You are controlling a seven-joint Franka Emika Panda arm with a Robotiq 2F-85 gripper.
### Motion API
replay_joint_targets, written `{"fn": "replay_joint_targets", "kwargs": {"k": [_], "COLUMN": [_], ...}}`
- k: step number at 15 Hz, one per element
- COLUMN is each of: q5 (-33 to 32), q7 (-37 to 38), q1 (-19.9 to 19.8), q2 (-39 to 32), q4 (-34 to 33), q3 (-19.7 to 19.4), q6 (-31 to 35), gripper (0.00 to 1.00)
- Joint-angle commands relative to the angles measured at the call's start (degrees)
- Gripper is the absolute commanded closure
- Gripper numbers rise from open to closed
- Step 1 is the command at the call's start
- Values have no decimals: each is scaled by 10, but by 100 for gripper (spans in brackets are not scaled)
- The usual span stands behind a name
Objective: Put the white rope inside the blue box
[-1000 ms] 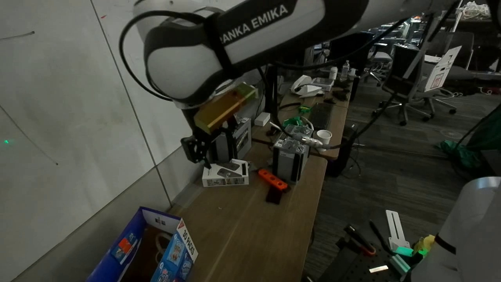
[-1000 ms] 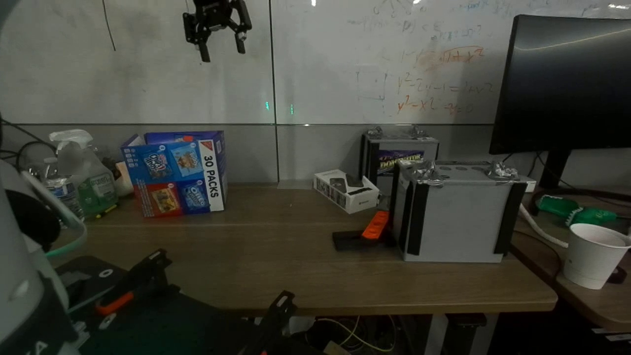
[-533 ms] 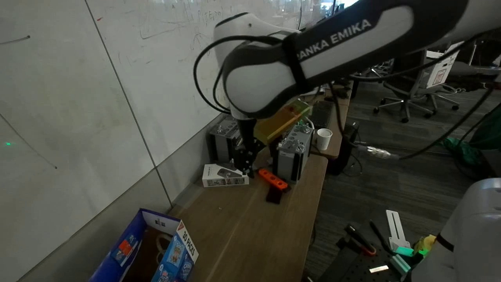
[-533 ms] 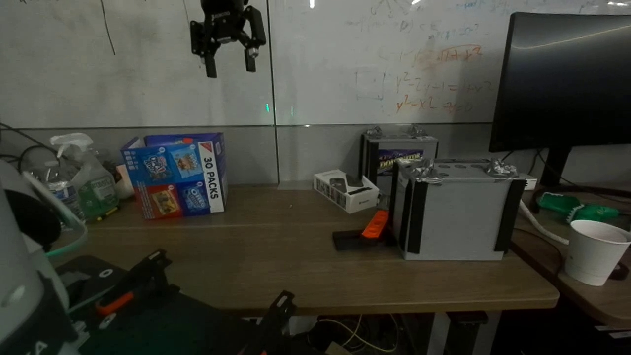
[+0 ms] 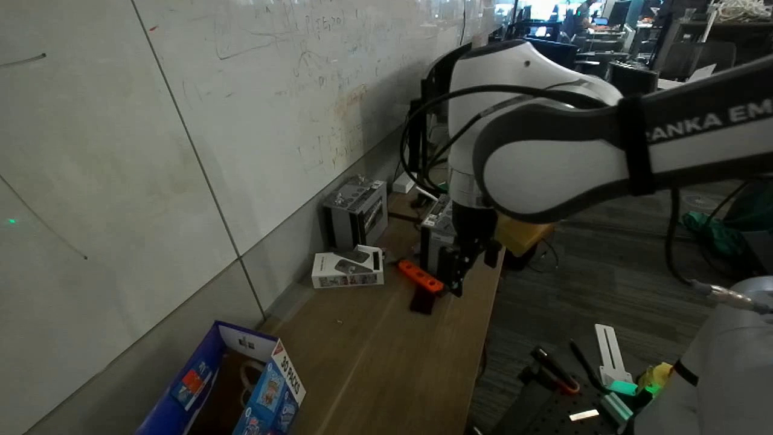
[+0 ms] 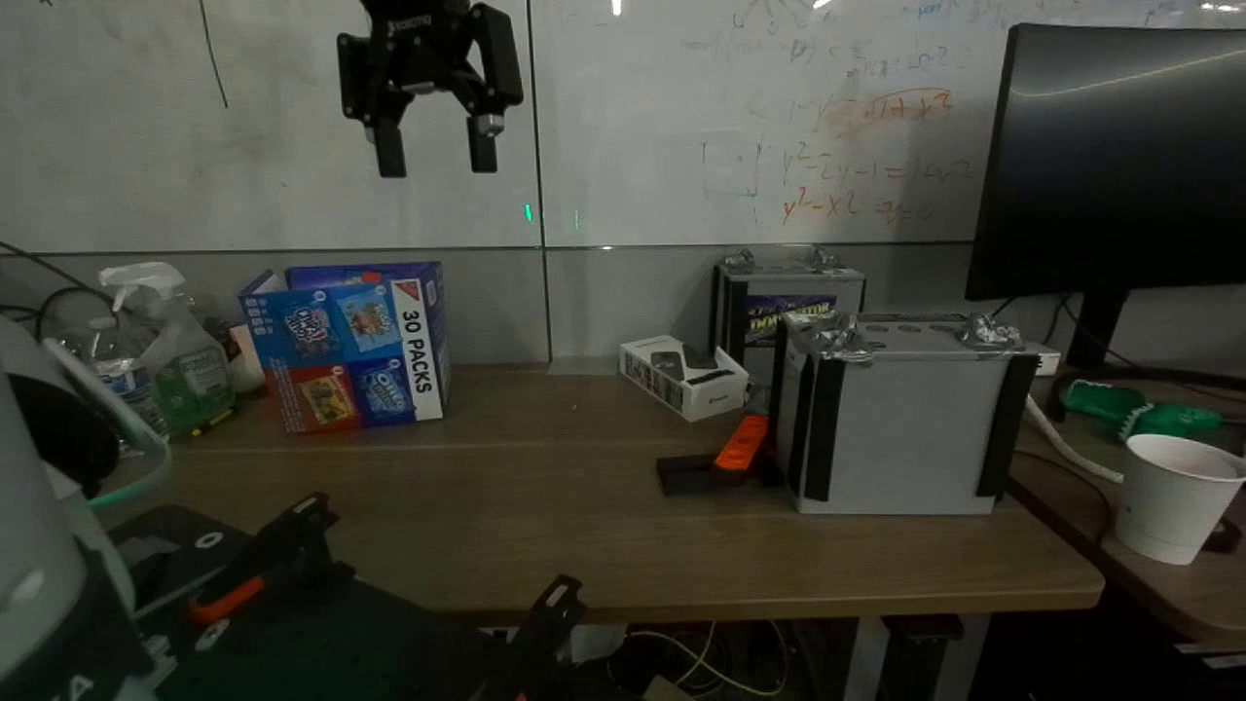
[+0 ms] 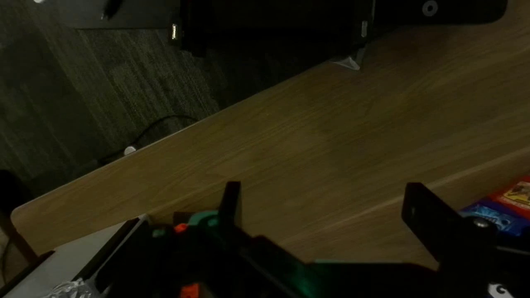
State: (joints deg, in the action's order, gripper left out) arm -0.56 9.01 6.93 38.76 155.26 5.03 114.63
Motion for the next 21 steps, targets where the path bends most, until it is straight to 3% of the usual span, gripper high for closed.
{"fn": "replay_joint_targets", "kwargs": {"k": [1,4,9,18,19,21], "q5": [-18,-15,60,167,154,162], "q7": [-41,-56,-23,89,55,69], "q1": [-5,-4,-9,6,-7,-7], "q2": [130,159,169,313,273,299], "q4": [49,24,9,19,20,20], "q3": [0,-3,-24,66,56,70], "q6": [8,2,-23,-189,-162,-183], "gripper": [0,0,0,0,0,0]}}
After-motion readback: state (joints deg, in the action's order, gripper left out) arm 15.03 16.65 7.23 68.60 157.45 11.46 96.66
